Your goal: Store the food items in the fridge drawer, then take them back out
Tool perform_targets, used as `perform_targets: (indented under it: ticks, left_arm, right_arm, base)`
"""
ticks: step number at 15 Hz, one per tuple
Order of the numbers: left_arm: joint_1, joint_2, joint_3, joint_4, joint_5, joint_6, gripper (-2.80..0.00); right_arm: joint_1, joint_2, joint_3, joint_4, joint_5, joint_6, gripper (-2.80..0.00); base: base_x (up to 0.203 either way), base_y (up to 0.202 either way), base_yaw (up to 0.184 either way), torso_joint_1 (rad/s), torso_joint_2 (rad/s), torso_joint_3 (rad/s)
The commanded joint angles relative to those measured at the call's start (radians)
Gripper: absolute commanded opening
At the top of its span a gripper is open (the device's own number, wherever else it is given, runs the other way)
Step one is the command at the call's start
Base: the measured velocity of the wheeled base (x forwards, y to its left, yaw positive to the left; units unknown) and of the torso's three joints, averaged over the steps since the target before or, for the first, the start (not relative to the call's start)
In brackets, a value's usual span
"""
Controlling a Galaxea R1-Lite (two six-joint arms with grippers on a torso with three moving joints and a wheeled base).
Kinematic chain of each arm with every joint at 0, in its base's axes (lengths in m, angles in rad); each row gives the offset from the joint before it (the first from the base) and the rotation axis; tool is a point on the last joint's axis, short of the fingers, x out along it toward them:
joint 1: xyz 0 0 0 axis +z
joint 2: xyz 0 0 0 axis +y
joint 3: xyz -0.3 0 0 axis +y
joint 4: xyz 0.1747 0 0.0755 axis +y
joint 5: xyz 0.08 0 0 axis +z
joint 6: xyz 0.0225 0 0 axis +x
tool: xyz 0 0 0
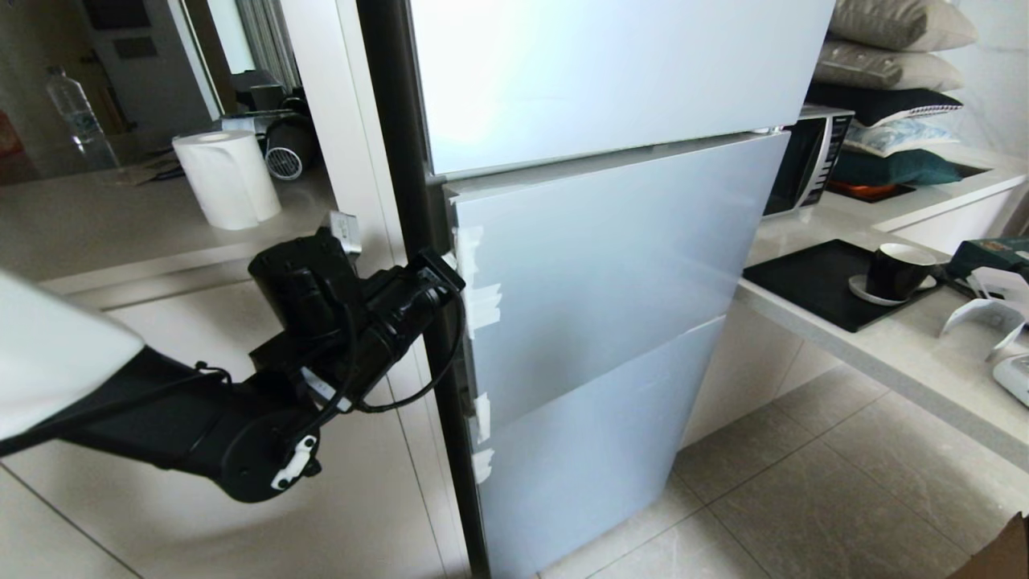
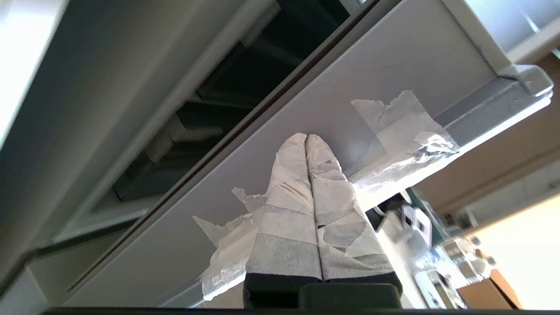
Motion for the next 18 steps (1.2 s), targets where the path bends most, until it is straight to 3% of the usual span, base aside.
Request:
perform_targets:
  ticks: [1, 10, 12, 14, 16, 18]
  left_arm:
    - [-0.009, -0.039, 0.05, -0.024, 0.009, -0.004, -2.8]
    - [-0.183, -0.216, 0.247, -0.047, -0.068, -0.009, -2.8]
    - [-0.227, -0.27, 0.31, -0.047, -0.112, -0.012, -2.8]
    - [-0.258, -0.357, 0.386, -0.045, -0.191, -0.077, -2.8]
    - [-0.253, -0.403, 0.439, -0.038, -0.259, -0.142, -2.8]
    - [-0.2, -0.385, 0.43, -0.037, -0.256, -0.115, -2.8]
  right_arm:
    - [0.001, 0.001, 0.0, 0.0, 0.0, 0.0, -2.8]
    - [0.001, 0.001, 0.0, 0.0, 0.0, 0.0, -2.8]
    - [-0.001, 0.001, 0.0, 0.0, 0.0, 0.0, -2.8]
    - [0.0, 0.001, 0.0, 0.0, 0.0, 0.0, -2.8]
    - [-0.001, 0.001, 0.0, 0.0, 0.0, 0.0, -2.8]
    - [0.001, 0.001, 0.0, 0.0, 0.0, 0.0, -2.8]
  base:
    - [0.0, 0.0, 0.0, 0.0, 0.0, 0.0]
    - [0.0, 0.0, 0.0, 0.0, 0.0, 0.0]
    - [0.0, 0.0, 0.0, 0.0, 0.0, 0.0]
    - [0.0, 0.0, 0.0, 0.0, 0.0, 0.0]
    - [0.0, 0.0, 0.0, 0.0, 0.0, 0.0]
    - [0.0, 0.0, 0.0, 0.0, 0.0, 0.0]
